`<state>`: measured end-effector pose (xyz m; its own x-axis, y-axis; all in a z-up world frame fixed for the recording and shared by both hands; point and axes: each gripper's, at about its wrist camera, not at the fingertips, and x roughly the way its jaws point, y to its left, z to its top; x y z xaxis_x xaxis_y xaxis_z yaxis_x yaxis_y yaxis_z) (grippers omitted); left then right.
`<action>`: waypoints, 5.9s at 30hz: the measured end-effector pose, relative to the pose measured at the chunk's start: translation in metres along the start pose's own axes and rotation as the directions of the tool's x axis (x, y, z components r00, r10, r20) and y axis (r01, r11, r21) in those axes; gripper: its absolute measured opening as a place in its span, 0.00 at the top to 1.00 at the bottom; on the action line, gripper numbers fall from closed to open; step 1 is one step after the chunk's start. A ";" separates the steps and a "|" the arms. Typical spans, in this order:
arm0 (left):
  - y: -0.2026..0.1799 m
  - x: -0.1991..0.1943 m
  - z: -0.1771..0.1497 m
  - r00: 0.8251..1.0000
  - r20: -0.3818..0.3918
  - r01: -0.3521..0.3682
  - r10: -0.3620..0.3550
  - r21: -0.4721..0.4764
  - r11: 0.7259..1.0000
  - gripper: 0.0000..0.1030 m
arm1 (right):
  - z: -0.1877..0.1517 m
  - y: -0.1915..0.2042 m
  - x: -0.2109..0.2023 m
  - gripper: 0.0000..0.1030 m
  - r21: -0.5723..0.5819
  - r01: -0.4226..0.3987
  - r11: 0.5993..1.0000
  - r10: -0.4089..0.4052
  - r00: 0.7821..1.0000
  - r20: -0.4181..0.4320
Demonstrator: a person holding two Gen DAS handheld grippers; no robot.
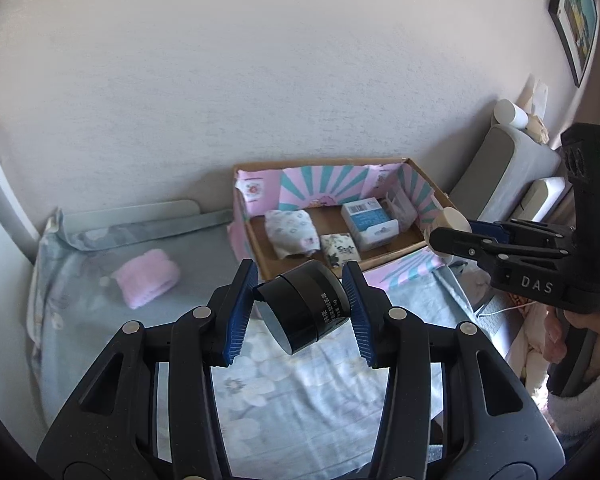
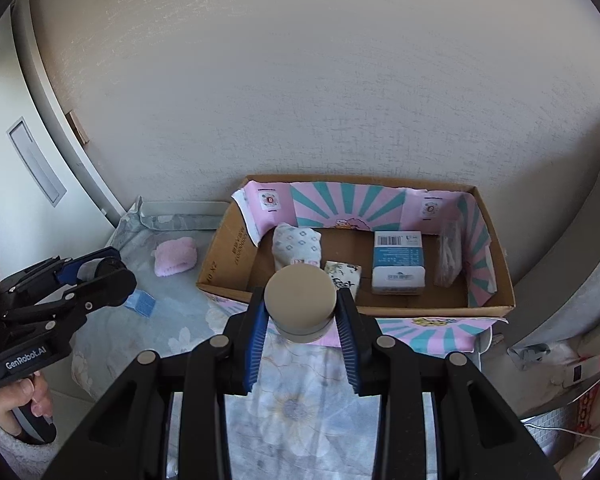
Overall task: Organize objects
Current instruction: 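Lift and carry the tape roll and lens cap over the cardboard box, then open right tool to drop the tape roll while left tool drops the lens cap, then withdraw both tools from the cardboard box back over the bed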
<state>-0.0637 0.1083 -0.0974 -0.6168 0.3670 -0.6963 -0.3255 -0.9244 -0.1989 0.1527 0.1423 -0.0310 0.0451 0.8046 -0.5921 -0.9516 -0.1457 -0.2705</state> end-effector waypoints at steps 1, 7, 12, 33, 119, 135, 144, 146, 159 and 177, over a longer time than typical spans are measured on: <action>-0.004 0.003 0.000 1.000 0.000 -0.001 0.001 -0.005 1.000 0.60 | -0.001 -0.003 -0.001 0.70 -0.003 -0.002 1.000 0.002 1.000 0.001; -0.027 0.019 0.003 1.000 0.011 -0.011 0.012 -0.037 0.999 0.60 | -0.005 -0.027 -0.009 0.70 -0.036 -0.016 0.999 0.016 1.000 0.003; -0.044 0.033 0.007 1.000 0.011 -0.014 0.014 -0.054 0.998 0.60 | -0.004 -0.047 -0.012 0.70 -0.056 -0.020 0.998 0.020 1.000 0.000; -0.060 0.110 0.090 0.998 -0.060 0.006 -0.002 0.080 0.997 0.60 | 0.082 -0.102 0.028 0.70 0.001 -0.015 1.000 0.015 0.999 -0.042; 0.010 -0.018 0.080 0.993 -0.009 -0.118 0.119 0.032 0.992 0.00 | 0.075 -0.055 0.002 0.01 0.078 0.083 0.994 -0.081 0.996 -0.023; 0.093 -0.090 0.048 0.988 0.045 -0.145 0.146 -0.019 0.989 0.00 | 0.054 0.051 -0.020 0.01 0.049 0.052 0.997 -0.055 0.996 0.071; 0.133 -0.099 0.023 0.989 0.020 -0.145 0.145 -0.033 0.989 0.00 | 0.037 0.104 -0.007 0.01 0.033 0.035 0.999 -0.038 0.996 0.076; 0.138 -0.100 0.018 0.989 0.018 -0.146 0.146 -0.022 0.989 0.00 | 0.032 0.112 -0.003 0.01 0.035 0.034 0.999 -0.037 0.996 0.080; 0.173 -0.098 -0.005 0.996 -0.007 -0.092 0.092 -0.037 0.995 0.00 | 0.008 0.147 0.010 0.01 0.068 0.042 0.997 -0.048 0.995 0.085; 0.202 -0.078 -0.046 0.997 0.030 -0.070 0.071 -0.022 0.997 0.00 | -0.026 0.169 0.034 0.01 0.052 0.014 0.999 -0.021 0.992 0.124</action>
<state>-0.0486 -0.1123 -0.1145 -0.6594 0.3037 -0.6878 -0.2653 -0.9499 -0.1651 0.0013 0.1302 -0.1167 0.0269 0.8724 -0.4881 -0.9653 -0.1042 -0.2394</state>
